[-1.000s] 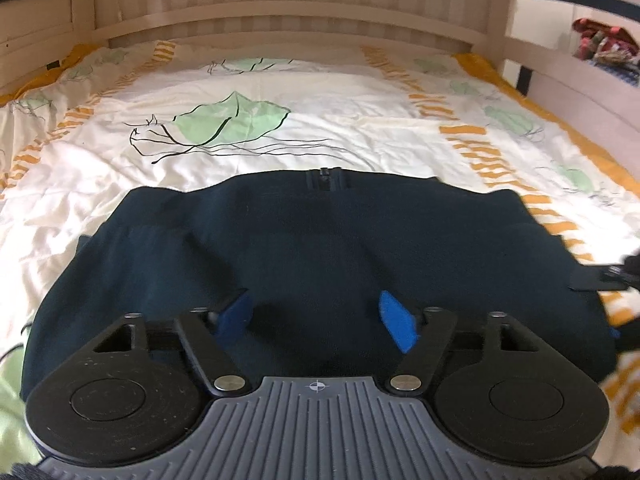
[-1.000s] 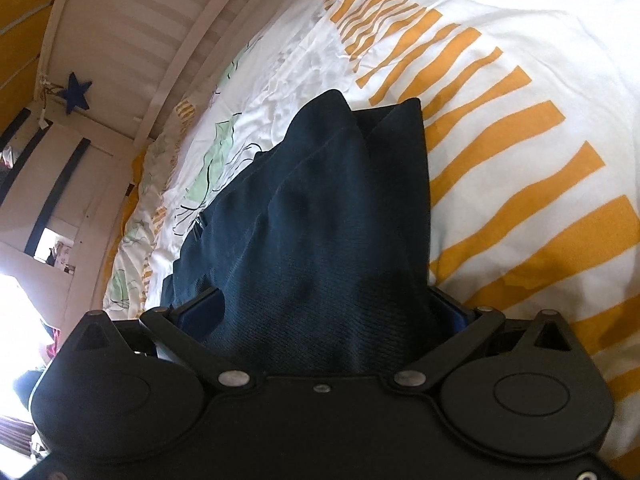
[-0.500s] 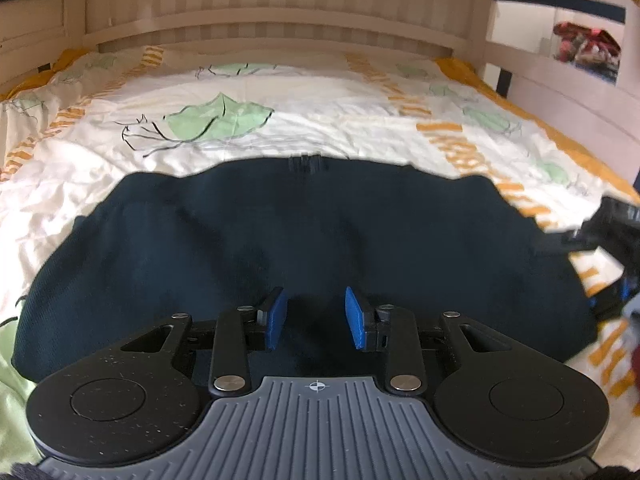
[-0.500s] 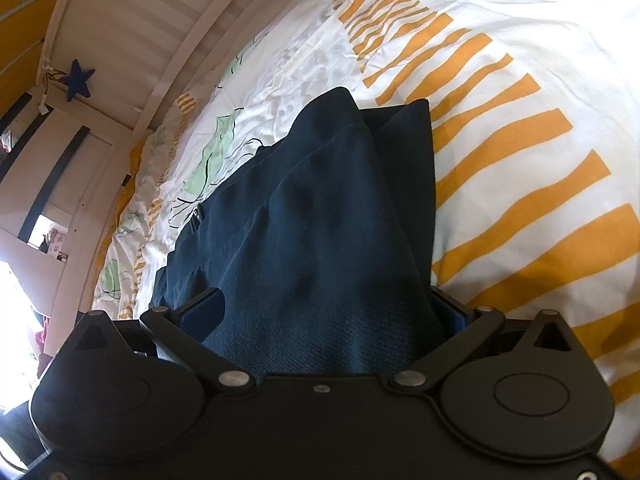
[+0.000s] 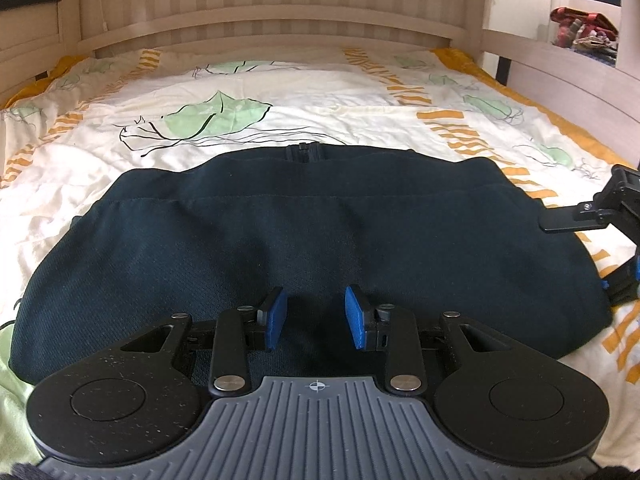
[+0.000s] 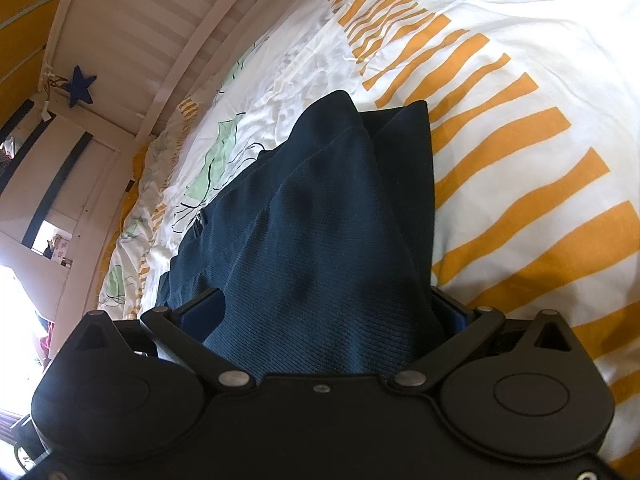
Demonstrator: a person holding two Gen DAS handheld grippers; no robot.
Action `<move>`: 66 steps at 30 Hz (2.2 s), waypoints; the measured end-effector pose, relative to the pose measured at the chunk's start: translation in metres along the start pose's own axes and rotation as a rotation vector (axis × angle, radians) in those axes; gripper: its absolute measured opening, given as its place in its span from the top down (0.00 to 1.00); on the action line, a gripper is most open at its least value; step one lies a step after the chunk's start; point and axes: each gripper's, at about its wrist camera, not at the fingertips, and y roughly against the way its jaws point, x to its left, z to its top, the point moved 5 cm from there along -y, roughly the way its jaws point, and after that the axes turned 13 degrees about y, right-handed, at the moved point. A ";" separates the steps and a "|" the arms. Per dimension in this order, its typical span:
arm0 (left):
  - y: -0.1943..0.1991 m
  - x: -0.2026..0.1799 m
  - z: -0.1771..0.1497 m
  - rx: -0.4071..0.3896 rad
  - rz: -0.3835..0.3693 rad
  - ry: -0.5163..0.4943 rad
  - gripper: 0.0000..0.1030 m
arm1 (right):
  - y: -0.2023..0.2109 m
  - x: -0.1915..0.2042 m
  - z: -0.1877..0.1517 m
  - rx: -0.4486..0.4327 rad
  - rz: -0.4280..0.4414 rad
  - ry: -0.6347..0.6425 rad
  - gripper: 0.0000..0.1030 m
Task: Fold large clothes
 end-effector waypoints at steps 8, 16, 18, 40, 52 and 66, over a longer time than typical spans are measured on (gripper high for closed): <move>0.000 -0.001 -0.001 0.000 0.000 -0.002 0.68 | 0.010 0.000 0.001 -0.015 -0.072 0.009 0.55; 0.000 0.002 -0.001 0.004 -0.009 0.007 0.68 | 0.042 0.037 0.023 -0.117 -0.002 0.038 0.78; -0.001 0.004 -0.001 0.003 -0.017 0.016 0.68 | 0.045 0.058 0.031 -0.124 0.020 0.079 0.78; 0.081 0.157 0.024 -0.126 0.156 0.341 0.69 | -0.140 0.299 -0.007 0.210 0.309 0.513 0.78; 0.112 0.182 0.036 -0.221 0.228 0.417 0.69 | -0.196 0.307 -0.060 0.245 0.343 0.586 0.41; 0.089 0.135 0.071 -0.255 0.092 0.262 0.68 | -0.098 0.276 0.011 -0.079 0.282 0.560 0.23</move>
